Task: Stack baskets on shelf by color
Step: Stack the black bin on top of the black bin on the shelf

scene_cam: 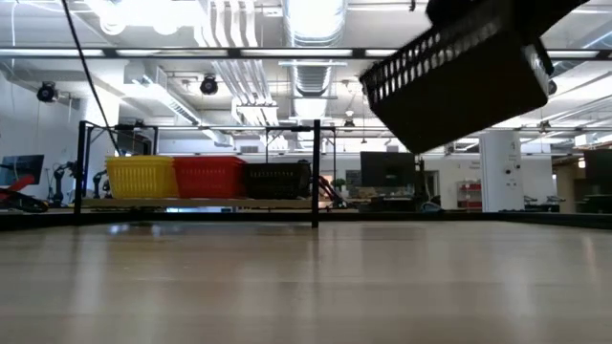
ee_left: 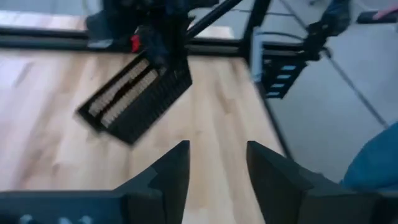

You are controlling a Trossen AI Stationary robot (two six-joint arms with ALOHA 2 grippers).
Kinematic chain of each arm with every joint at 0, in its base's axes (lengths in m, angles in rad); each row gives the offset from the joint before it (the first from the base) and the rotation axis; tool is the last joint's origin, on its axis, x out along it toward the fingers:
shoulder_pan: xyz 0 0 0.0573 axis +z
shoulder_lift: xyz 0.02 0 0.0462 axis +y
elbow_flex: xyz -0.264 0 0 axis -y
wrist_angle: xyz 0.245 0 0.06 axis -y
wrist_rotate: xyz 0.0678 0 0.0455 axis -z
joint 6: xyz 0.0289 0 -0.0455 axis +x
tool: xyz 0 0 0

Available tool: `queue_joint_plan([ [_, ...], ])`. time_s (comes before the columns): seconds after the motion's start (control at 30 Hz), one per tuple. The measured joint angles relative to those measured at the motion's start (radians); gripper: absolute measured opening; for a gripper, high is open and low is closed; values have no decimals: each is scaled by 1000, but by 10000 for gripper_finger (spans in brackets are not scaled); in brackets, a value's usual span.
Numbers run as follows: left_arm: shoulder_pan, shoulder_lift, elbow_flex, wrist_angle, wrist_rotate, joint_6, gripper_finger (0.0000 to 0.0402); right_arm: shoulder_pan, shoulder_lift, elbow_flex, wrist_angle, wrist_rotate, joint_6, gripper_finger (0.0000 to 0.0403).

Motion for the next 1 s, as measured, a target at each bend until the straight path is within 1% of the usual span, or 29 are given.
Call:
queue_joint_plan([
  [0.13,-23,104,83,28,1,-1,185,122,14,-1,61,85,14,8],
  [0.23,-35,177,145,30,1,-1,220,195,31,-2,126,111,25,8],
  [0.33,-45,241,196,30,4,-2,243,257,50,-2,182,135,43,8],
  [0.4,-50,279,227,30,4,4,248,287,64,-2,202,144,43,8],
  [0.5,-54,325,262,30,4,23,249,324,84,-2,215,188,50,8],
  [0.6,-54,366,286,30,4,26,250,338,98,-2,215,222,52,8],
  [0.77,-52,417,289,30,11,40,250,346,114,-2,241,239,53,8],
  [0.93,-47,453,287,31,-21,51,249,346,133,-2,268,258,51,8],
  [1.0,-44,459,287,30,-17,53,249,346,143,-1,270,263,50,8],
])
